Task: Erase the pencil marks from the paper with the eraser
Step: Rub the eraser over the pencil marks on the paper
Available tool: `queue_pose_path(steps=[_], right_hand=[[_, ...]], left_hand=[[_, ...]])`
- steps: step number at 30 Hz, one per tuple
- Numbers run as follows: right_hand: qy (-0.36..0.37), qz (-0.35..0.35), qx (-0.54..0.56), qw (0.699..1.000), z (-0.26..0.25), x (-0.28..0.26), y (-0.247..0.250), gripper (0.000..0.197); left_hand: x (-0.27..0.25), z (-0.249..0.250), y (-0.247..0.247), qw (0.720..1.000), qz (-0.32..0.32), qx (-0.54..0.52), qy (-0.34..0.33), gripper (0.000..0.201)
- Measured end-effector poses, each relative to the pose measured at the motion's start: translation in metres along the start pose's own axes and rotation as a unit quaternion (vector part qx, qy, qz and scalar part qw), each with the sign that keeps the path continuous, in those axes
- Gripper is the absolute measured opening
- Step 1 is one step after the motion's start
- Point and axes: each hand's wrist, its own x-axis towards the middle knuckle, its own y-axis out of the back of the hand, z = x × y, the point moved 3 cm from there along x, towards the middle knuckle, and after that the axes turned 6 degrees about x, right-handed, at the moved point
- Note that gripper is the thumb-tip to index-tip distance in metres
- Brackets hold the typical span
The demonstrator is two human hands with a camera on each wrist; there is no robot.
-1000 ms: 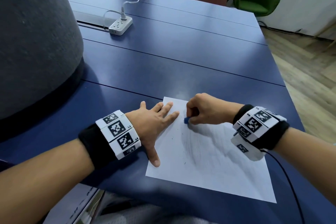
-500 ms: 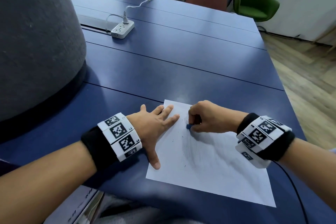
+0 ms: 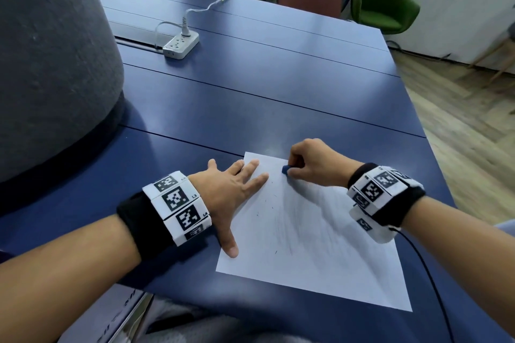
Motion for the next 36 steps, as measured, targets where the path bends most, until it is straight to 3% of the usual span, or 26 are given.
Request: queue_pose_path(steps=[5, 10, 14, 18, 22, 27, 31, 36], right_hand=[[0.041, -0.061, -0.008, 0.997, -0.016, -0.011, -0.018, 0.015], [0.014, 0.003, -0.020, 1.000, -0.009, -0.001, -0.005, 0.017], [0.045, -0.061, -0.023, 0.997, -0.019, -0.011, -0.017, 0.015], [-0.002, 0.007, -0.028, 1.000, 0.000, -0.004, 0.003, 0.018], [0.040, -0.067, -0.016, 0.997, -0.015, -0.019, -0.016, 0.013], [-0.006, 0.010, -0.009, 1.000, 0.006, -0.011, -0.001, 0.021], [0.033, -0.077, 0.003, 0.996, -0.012, -0.026, -0.019, 0.016], [-0.017, -0.018, 0.003, 1.000, 0.003, -0.016, -0.002, 0.023]], left_hand=[[0.000, 0.001, 0.000, 1.000, 0.000, 0.005, 0.002, 0.152], [-0.001, 0.002, 0.002, 1.000, 0.003, 0.006, 0.003, 0.152], [-0.001, 0.002, 0.001, 1.000, 0.004, 0.010, 0.005, 0.152], [-0.001, 0.002, 0.002, 1.000, 0.002, 0.007, 0.005, 0.152], [-0.001, 0.002, 0.002, 1.000, -0.003, 0.006, 0.006, 0.152], [0.000, 0.002, 0.002, 1.000, -0.004, 0.009, 0.004, 0.152], [0.001, 0.004, 0.003, 1.000, -0.002, 0.021, 0.007, 0.153], [0.002, 0.003, 0.002, 1.000, 0.004, 0.021, 0.005, 0.153]])
